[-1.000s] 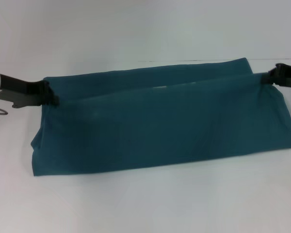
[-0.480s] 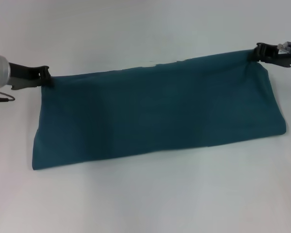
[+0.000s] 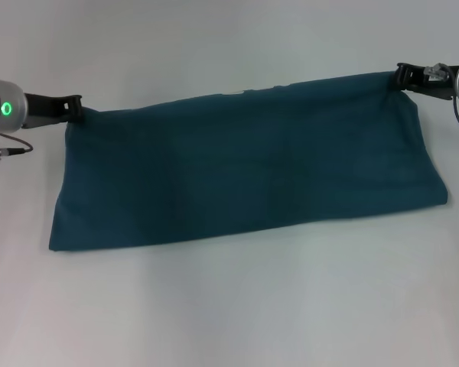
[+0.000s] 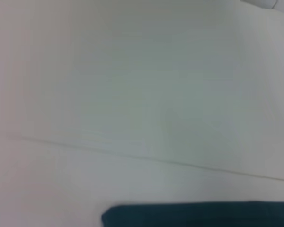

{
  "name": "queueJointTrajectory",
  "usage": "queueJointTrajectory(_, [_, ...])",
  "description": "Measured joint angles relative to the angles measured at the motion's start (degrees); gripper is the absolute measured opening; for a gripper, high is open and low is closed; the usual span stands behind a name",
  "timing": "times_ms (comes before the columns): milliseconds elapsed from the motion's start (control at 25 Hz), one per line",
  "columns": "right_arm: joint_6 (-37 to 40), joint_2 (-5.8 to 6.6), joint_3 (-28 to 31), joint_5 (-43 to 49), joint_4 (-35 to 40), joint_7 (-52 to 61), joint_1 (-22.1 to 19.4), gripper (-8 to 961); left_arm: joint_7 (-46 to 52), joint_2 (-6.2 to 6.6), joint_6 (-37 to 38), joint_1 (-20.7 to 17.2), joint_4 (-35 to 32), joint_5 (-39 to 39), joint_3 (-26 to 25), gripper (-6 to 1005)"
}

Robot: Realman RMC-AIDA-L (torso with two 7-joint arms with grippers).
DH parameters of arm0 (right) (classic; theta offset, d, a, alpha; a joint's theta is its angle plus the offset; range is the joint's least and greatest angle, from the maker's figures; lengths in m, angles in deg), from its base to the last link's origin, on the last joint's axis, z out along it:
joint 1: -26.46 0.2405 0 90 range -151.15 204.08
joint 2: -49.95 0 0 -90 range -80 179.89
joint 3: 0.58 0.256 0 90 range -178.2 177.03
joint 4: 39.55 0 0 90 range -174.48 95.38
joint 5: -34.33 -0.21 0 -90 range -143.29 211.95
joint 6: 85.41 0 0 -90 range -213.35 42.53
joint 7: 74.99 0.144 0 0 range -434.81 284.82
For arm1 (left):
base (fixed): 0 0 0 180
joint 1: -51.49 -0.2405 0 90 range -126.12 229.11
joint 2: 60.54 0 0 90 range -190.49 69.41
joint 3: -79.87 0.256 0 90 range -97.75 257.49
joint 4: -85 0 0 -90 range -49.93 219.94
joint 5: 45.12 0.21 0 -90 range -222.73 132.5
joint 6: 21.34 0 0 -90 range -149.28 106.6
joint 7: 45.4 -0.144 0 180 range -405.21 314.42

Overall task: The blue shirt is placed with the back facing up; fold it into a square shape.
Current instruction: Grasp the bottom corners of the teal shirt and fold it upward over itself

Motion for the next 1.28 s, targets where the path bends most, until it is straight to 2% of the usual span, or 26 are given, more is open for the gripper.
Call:
queueJointTrajectory(160, [-0.37, -0.01, 0.00, -0.22, -0.11, 0.00, 0.20, 48, -0.64, -0.58, -2.33, 0.53, 0.62, 0.14, 0.04, 163])
queueJointTrajectory(800, [-0.28, 0.19, -0.86, -0.01, -0.35, 0.09, 2.01, 47, -0.66, -0.38, -3.91, 0.96, 0.65, 0.49, -0.08, 179])
queueJointTrajectory(1280, [0.04, 2.43, -0.43, -0.24, -0.34, 1.83, 0.98, 162, -0.06, -0.17, -7.64, -0.30, 0.32, 0.03, -3.01, 192])
